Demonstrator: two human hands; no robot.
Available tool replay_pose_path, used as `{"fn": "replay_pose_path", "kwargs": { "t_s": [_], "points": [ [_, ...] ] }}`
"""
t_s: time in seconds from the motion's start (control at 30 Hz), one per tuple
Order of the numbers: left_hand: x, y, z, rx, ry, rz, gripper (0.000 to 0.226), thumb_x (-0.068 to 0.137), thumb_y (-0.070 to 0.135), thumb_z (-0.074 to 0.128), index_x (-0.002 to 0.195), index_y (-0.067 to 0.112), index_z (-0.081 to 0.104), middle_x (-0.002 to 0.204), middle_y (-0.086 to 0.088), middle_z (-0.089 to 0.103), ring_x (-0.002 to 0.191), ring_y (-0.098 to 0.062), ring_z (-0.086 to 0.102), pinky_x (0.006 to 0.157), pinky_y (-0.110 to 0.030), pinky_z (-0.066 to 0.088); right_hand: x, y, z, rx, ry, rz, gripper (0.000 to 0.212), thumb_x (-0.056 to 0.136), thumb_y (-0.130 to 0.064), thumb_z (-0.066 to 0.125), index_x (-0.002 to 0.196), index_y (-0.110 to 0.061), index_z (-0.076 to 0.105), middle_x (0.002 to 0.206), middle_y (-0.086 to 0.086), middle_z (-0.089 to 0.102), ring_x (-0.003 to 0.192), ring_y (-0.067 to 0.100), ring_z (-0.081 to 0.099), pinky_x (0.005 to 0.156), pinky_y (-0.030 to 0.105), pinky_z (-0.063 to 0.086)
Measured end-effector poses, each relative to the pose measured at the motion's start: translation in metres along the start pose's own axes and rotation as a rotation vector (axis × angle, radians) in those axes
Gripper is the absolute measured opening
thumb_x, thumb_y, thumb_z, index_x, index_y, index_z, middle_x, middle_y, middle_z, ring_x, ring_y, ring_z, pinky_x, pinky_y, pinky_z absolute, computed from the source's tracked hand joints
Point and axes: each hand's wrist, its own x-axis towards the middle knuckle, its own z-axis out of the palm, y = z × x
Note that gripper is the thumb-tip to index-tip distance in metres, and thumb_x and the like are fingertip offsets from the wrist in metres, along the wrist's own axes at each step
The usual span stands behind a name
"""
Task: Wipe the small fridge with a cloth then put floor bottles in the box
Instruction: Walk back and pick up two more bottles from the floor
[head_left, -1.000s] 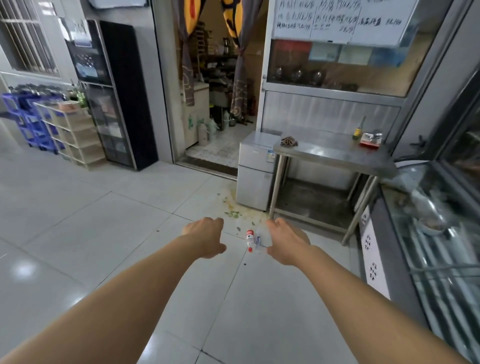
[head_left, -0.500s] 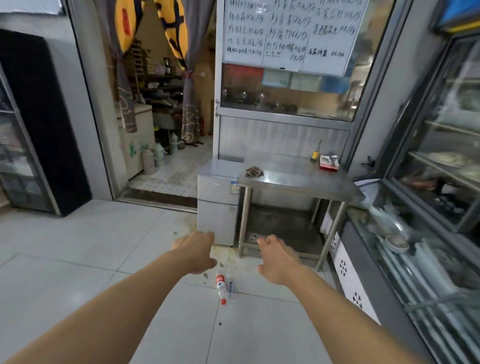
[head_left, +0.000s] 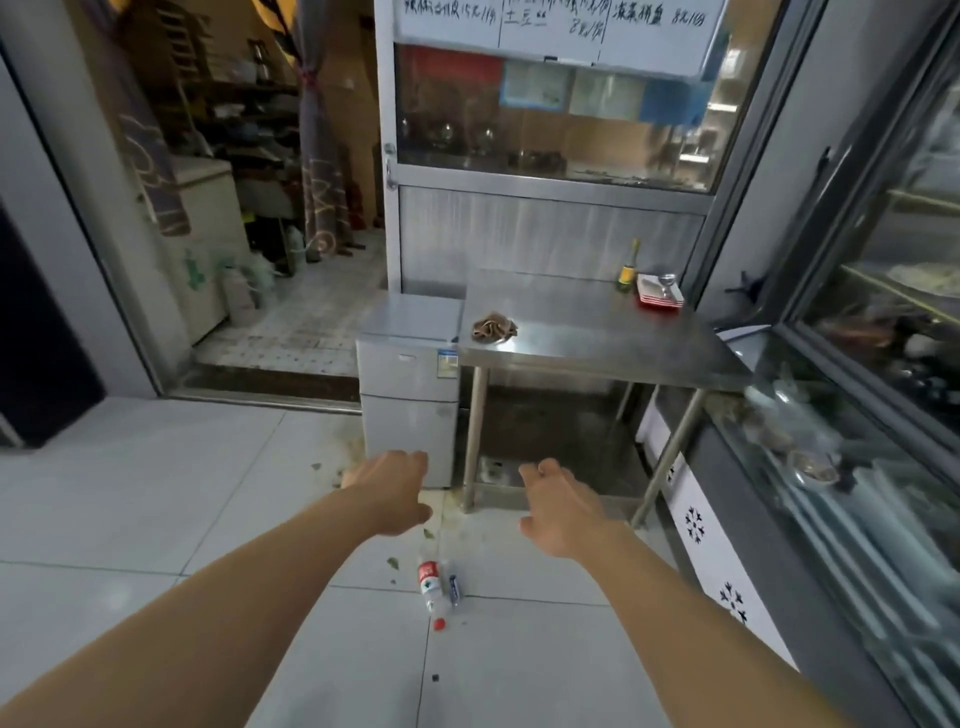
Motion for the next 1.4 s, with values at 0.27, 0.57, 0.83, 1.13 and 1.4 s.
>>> {"fn": "replay_pose_path", "kwargs": {
  "t_s": [0.27,0.57,0.83,1.13,1.4],
  "points": [
    [0.115,-0.04,0.031,0.028,-0.144,-0.067,0.053,0.086,0.042,0.058,0.132,0.021,0.041,0.129,-0.003,0.051,0.117,-0.025,0.052,0.09,-0.035,0.041,0.137,0.013,0.036,0.061,-0.112,-0.03,0.068,0.091,-0.028,0.058,0.147,-0.016,0.023,0.146,0.011,0.034,0.132,0.029,0.038,0.103,0.039,0.038],
    [0.243,-0.08,0.08,0.038,-0.3,0.054,0.055,0.087,0.044,0.057,0.133,0.018,0.041,0.127,-0.003,0.052,0.115,-0.024,0.053,0.091,-0.035,0.043,0.245,0.018,0.091,0.126,-0.262,0.113,0.062,0.093,-0.027,0.055,0.145,-0.013,0.025,0.143,0.012,0.035,0.129,0.029,0.039,0.1,0.037,0.039],
    [0.353,-0.145,0.143,0.115,-0.472,0.263,0.051,0.087,0.042,0.058,0.129,0.019,0.042,0.125,-0.005,0.054,0.113,-0.023,0.053,0.087,-0.034,0.042,0.319,-0.013,0.163,0.249,-0.393,0.401,0.057,0.092,-0.031,0.055,0.139,-0.011,0.03,0.138,0.012,0.038,0.128,0.029,0.039,0.098,0.038,0.04],
    [0.428,-0.182,0.266,0.148,-0.608,0.36,0.056,0.087,0.043,0.058,0.133,0.019,0.038,0.13,-0.003,0.049,0.12,-0.022,0.051,0.095,-0.038,0.044,0.379,-0.026,0.281,0.385,-0.452,0.526,0.056,0.092,-0.033,0.055,0.138,-0.011,0.032,0.133,0.013,0.042,0.123,0.029,0.044,0.093,0.037,0.043],
    [0.497,-0.184,0.461,0.217,-0.564,0.451,0.054,0.087,0.04,0.058,0.132,0.018,0.039,0.129,-0.004,0.047,0.119,-0.022,0.049,0.098,-0.036,0.039,0.443,0.002,0.475,0.432,-0.429,0.559,0.049,0.094,-0.033,0.05,0.135,-0.013,0.035,0.126,0.011,0.047,0.116,0.026,0.048,0.087,0.034,0.044]
  ]
}}
